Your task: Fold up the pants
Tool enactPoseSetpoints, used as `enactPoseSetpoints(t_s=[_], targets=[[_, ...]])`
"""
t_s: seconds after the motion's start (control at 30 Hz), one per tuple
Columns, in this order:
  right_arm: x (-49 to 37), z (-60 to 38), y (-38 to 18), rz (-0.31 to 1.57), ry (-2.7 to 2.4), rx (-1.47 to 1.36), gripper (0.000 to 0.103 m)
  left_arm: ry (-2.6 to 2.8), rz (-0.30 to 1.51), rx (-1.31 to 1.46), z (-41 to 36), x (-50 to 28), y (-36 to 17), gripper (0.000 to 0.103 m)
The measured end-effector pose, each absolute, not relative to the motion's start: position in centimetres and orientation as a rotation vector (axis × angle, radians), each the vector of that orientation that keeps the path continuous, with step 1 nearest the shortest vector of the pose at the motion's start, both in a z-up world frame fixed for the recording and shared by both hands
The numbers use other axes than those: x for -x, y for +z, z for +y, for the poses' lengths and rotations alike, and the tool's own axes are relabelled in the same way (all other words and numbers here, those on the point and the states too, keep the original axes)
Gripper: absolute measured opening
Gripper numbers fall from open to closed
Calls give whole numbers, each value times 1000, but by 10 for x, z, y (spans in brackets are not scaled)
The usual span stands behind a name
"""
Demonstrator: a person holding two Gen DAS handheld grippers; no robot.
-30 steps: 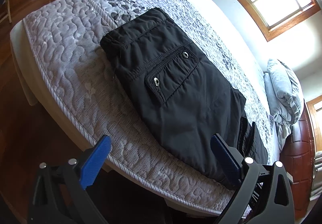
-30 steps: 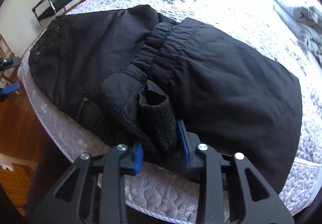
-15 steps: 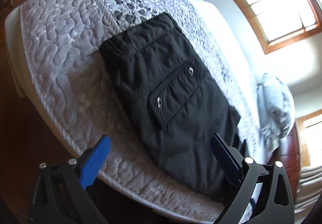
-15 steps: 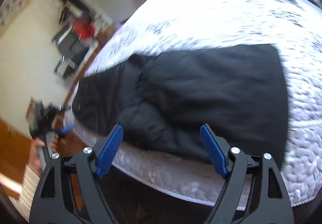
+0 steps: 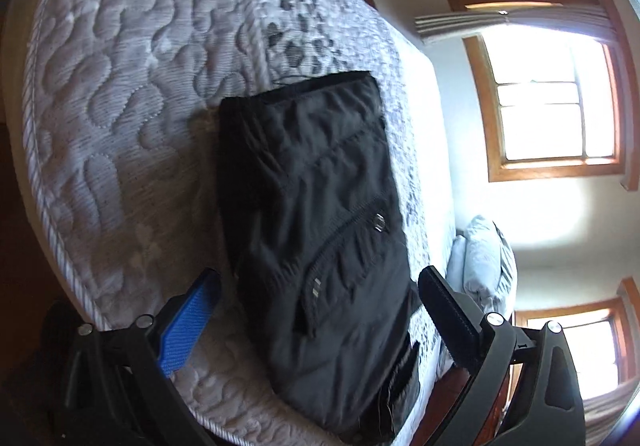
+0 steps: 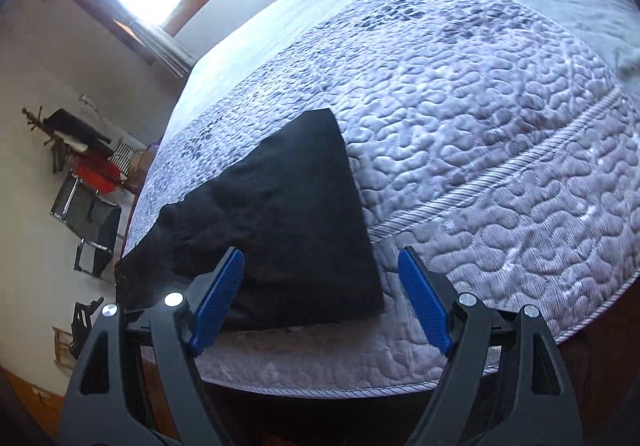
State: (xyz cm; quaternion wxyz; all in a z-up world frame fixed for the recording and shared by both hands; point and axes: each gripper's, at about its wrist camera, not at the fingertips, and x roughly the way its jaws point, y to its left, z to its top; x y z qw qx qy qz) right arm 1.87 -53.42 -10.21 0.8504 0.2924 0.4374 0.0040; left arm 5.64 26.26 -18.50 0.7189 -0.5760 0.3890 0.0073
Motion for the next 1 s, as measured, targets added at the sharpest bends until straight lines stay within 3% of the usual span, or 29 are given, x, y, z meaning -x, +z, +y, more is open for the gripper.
enactPoseSetpoints(t_s=[0.27,0.77,1.0], targets=[[-26,-527,-103,934,3,-572,80,-25,840,1400,257,-72,-217,99],[-41,-509,-96,946,22,-509,80,-105,769,1489,236,-94,-213,98],[-41,-505,-97,952,24,-490,80,-25,879,1478,234,-102,-231,68]])
